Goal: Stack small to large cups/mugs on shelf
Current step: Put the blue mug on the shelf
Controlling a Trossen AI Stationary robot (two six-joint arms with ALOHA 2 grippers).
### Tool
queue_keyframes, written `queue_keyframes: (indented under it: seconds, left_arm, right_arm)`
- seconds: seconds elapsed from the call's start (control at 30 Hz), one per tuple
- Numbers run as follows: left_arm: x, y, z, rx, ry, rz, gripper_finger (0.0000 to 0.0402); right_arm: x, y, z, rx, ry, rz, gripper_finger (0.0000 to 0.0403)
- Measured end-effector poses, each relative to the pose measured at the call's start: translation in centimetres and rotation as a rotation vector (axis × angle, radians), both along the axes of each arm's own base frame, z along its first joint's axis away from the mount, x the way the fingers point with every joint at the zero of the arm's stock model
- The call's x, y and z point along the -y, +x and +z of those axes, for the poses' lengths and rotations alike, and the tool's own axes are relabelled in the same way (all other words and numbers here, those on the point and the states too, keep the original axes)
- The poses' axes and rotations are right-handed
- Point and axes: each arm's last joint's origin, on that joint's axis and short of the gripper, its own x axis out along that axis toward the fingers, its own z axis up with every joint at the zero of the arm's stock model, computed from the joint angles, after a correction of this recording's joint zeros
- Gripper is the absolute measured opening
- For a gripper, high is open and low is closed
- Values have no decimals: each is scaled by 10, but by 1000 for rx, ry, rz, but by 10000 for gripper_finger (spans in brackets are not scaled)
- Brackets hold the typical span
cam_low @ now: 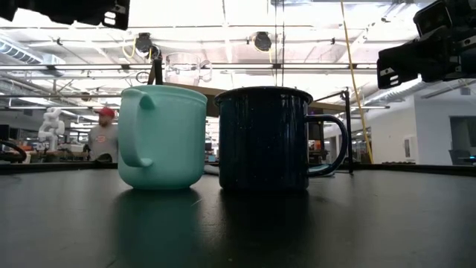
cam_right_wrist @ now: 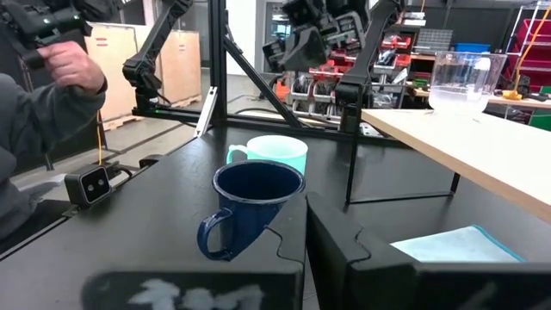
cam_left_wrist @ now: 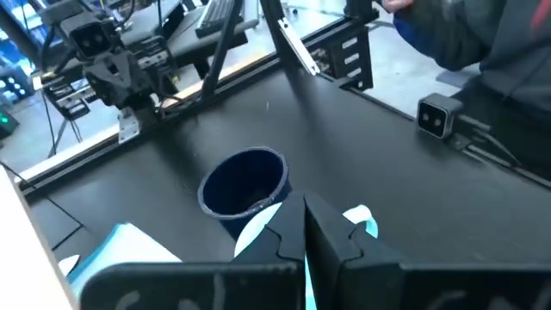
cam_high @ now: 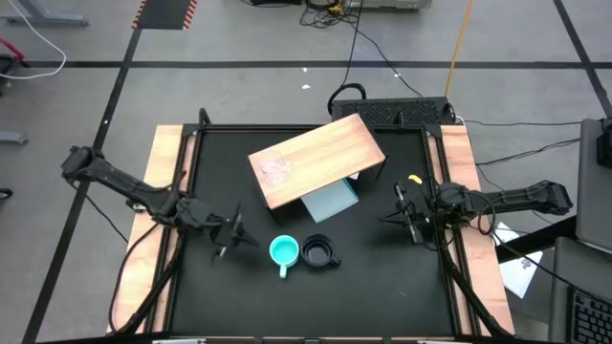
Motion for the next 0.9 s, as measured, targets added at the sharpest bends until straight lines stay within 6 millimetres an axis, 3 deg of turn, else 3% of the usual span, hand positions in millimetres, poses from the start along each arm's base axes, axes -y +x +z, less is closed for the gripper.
queue_keyframes:
  seconds: [0.23, 0.43, 0.63, 0.9]
  left_arm:
    - [-3, -6, -26, 2, 49, 68, 0]
    - [-3, -10, -36, 105, 7, 59, 0]
    - [-2, -16, -44, 172, -5, 19, 0]
    - [-3, -16, -40, 244, -7, 30, 0]
  right_arm:
    - [0, 0, 0, -1, 3, 0, 0]
    - [0, 0, 0, 0, 3, 0, 0]
    - [0, 0, 0, 0, 3, 0, 0]
    - [0, 0, 0, 0, 0, 0, 0]
